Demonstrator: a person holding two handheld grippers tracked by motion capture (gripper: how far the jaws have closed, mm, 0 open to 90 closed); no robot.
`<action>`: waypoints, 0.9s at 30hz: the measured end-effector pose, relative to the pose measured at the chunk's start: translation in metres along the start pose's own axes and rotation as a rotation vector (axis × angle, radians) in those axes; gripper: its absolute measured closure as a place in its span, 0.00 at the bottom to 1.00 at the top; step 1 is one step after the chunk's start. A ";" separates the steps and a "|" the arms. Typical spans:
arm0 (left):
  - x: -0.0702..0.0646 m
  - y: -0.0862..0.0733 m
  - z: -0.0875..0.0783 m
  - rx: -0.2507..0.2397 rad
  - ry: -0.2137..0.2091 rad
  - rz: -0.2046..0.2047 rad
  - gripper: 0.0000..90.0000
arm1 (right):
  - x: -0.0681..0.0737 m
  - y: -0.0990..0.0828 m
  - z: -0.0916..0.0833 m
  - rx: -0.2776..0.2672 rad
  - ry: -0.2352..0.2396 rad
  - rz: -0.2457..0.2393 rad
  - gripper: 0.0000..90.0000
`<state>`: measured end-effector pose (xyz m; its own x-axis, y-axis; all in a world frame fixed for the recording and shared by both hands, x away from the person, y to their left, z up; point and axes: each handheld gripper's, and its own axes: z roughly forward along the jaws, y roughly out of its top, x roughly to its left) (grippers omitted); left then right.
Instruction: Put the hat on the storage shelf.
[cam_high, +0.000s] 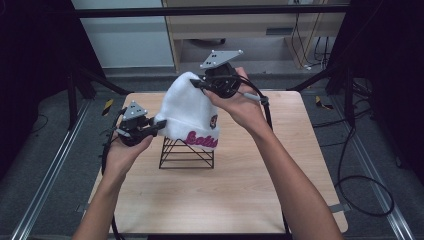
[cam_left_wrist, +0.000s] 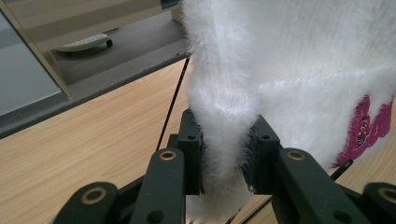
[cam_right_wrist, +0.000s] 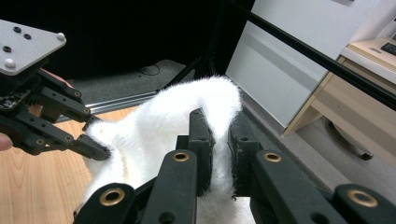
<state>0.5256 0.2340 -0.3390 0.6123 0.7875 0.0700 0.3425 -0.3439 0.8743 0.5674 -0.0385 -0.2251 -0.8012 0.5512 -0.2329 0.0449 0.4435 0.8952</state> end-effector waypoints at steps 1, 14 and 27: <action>0.000 -0.001 0.000 -0.001 0.001 -0.002 0.79 | 0.001 0.000 0.000 0.000 0.001 0.001 0.92; -0.001 -0.022 -0.007 -0.025 0.013 0.001 0.80 | 0.018 0.002 0.001 0.006 0.030 -0.044 0.92; -0.002 -0.039 -0.002 -0.012 0.008 -0.014 0.80 | 0.027 -0.007 0.006 0.049 0.049 -0.063 0.92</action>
<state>0.5094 0.2469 -0.3725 0.6018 0.7963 0.0612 0.3428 -0.3268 0.8808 0.5487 -0.0222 -0.2400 -0.8316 0.4861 -0.2685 0.0211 0.5108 0.8594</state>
